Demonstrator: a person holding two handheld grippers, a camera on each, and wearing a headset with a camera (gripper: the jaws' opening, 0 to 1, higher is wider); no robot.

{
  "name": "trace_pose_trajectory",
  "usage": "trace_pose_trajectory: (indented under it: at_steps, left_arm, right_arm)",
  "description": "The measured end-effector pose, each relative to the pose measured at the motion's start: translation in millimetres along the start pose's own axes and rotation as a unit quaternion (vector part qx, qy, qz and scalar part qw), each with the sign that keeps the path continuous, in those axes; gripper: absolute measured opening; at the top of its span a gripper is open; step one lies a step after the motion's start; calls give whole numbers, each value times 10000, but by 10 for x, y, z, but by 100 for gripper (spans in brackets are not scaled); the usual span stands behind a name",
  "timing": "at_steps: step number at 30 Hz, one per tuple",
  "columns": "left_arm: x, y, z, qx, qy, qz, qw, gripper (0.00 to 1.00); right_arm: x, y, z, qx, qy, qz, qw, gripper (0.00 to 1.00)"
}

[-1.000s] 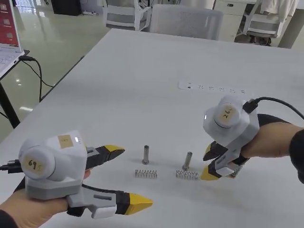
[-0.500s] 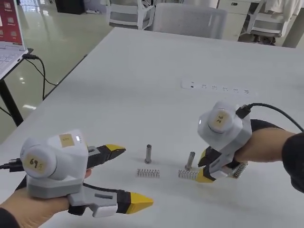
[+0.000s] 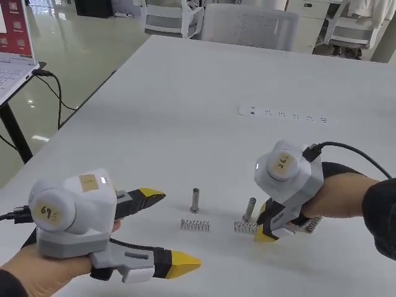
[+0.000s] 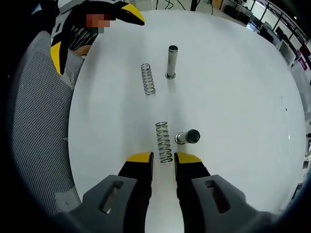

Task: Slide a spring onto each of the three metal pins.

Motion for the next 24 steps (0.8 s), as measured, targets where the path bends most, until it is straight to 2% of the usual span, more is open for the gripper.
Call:
trace_pose_trajectory:
  at_steps: [12, 24]
  left_arm:
    - [-5, 8, 2, 7, 3, -3, 10000, 77]
    - [11, -1, 0, 9, -4, 31, 10000, 75]
  right_arm:
    - [-22, -18, 5, -45, 33, -17, 10000, 13]
    - [-83, 19, 42, -61, -18, -31, 10000, 13]
Point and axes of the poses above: the centre of the closed fingertips' face, and the gripper's own axes: y roughly backward along the fingers, x roughly to its right, z roughly out of its underside, the point moved 3 cm from there along y, roughly backward along the fingers, and after that the axes turned 7 degrees about -x, right-handed, at the moved point
